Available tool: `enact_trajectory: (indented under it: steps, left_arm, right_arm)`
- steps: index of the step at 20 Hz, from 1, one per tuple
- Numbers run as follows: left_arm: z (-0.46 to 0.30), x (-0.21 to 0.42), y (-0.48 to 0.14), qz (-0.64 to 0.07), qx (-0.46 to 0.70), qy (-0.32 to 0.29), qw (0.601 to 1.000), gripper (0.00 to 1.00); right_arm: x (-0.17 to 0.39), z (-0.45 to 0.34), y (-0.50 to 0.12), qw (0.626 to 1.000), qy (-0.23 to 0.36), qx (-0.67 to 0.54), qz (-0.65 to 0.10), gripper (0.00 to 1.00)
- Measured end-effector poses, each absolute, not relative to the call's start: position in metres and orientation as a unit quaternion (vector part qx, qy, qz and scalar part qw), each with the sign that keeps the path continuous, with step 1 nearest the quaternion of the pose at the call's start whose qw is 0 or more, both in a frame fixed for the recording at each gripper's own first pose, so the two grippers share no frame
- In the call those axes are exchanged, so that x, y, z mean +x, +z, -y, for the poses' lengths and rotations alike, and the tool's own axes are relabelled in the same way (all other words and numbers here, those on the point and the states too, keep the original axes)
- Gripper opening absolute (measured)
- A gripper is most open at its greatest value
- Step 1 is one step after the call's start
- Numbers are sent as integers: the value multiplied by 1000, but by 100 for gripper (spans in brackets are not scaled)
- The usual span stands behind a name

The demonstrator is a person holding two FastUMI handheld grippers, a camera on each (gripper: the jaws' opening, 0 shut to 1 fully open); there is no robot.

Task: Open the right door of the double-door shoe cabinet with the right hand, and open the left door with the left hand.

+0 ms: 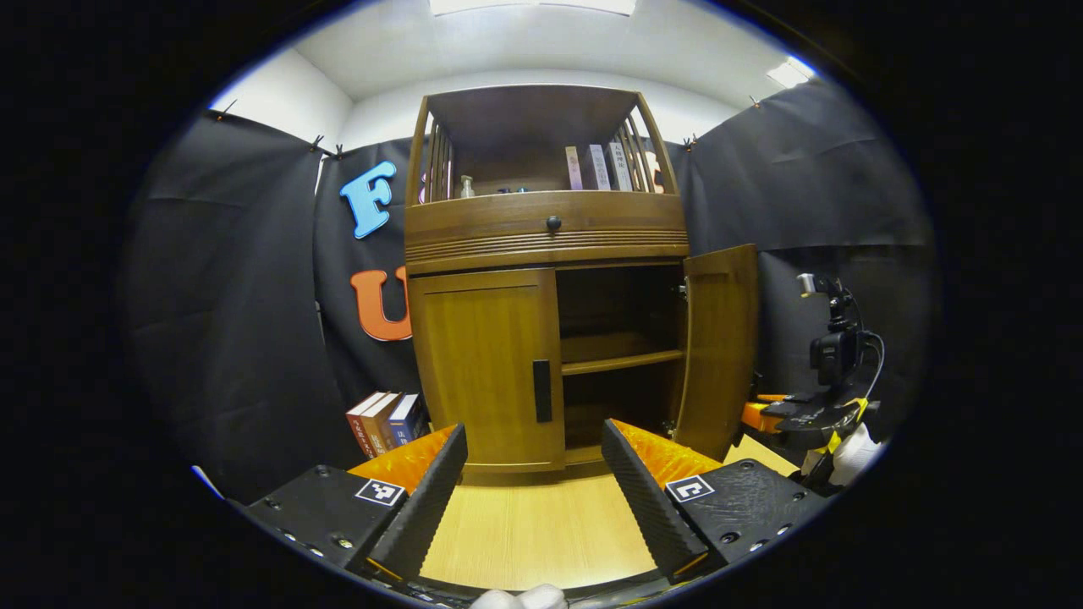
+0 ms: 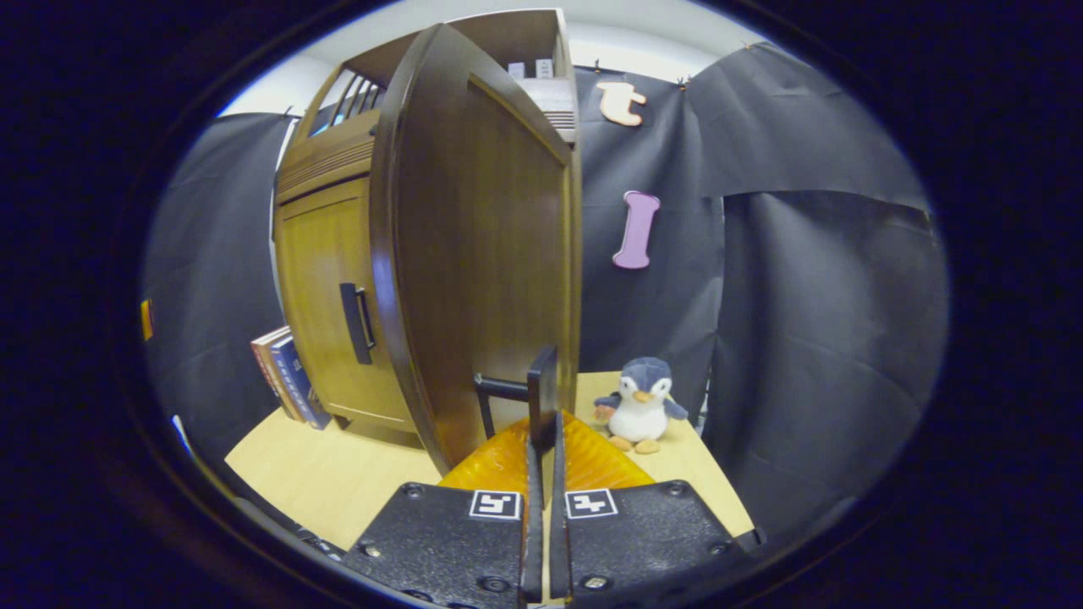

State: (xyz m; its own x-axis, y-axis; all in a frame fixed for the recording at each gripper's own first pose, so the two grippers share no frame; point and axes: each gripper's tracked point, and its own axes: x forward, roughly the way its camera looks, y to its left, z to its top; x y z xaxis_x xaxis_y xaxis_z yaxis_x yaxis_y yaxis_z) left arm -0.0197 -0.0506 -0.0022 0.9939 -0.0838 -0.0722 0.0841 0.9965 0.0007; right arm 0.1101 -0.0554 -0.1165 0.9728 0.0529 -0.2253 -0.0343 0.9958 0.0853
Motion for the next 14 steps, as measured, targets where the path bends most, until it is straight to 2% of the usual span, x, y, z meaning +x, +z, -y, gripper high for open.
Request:
enact_trajectory:
  steps: [5, 14]
  left_arm:
    - [73, -7, 1, -33, 0, -57, 998, 96]
    - [98, 13, -1, -35, 1, -57, 998, 96]
  right_arm:
    - [114, 91, -118, 992, 12, 37, -120, 4]
    - [120, 124, -121, 988, 69, 42, -131, 4]
